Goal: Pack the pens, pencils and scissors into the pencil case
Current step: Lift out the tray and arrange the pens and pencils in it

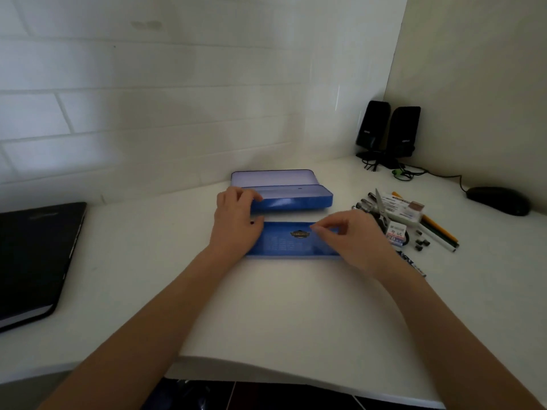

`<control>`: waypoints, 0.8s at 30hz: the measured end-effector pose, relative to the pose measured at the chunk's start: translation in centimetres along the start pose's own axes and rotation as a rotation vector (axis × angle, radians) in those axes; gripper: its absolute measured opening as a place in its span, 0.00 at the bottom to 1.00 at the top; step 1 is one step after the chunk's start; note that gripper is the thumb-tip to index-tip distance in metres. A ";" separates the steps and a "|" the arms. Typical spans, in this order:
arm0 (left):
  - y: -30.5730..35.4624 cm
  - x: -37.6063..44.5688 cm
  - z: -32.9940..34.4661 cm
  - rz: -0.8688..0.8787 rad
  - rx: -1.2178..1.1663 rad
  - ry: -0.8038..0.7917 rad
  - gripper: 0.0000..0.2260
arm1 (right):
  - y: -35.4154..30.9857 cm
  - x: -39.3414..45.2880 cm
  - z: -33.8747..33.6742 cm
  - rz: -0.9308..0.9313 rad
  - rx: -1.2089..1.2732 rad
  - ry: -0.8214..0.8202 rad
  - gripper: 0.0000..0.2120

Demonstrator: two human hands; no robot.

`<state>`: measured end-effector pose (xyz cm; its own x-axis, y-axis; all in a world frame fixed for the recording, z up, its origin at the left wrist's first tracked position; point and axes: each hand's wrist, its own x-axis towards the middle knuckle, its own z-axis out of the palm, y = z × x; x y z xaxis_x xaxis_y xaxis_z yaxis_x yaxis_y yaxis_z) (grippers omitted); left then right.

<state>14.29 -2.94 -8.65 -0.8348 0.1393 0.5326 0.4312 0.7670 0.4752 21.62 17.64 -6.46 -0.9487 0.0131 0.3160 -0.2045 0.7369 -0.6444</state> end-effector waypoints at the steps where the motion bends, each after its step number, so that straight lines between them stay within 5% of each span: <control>1: 0.4 -0.2 0.1 0.059 0.034 0.037 0.14 | 0.3 0.2 -0.5 0.042 -0.024 0.108 0.07; 4: 1.1 -0.3 -0.1 0.164 0.039 0.085 0.09 | 2.0 0.8 -2.7 0.213 -0.369 0.373 0.11; 8: 1.4 -0.4 0.2 0.133 -0.045 -0.072 0.02 | 4.2 1.4 -3.6 0.529 -0.624 0.120 0.29; 12: 1.4 -0.4 0.5 0.094 -0.152 -0.215 0.04 | 5.5 2.2 -3.0 0.482 -0.758 0.014 0.22; 17: 1.3 -0.2 0.6 0.111 -0.146 -0.249 0.05 | 8.1 2.3 -4.6 0.276 -0.440 0.248 0.12; 24: 1.4 -0.2 0.7 0.112 -0.173 -0.241 0.05 | 8.4 2.1 -5.9 0.275 -0.008 0.350 0.11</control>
<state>14.80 -1.44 -8.59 -0.8269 0.3776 0.4167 0.5598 0.6236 0.5456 19.37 27.85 -7.12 -0.8286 0.4361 0.3511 0.0469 0.6790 -0.7326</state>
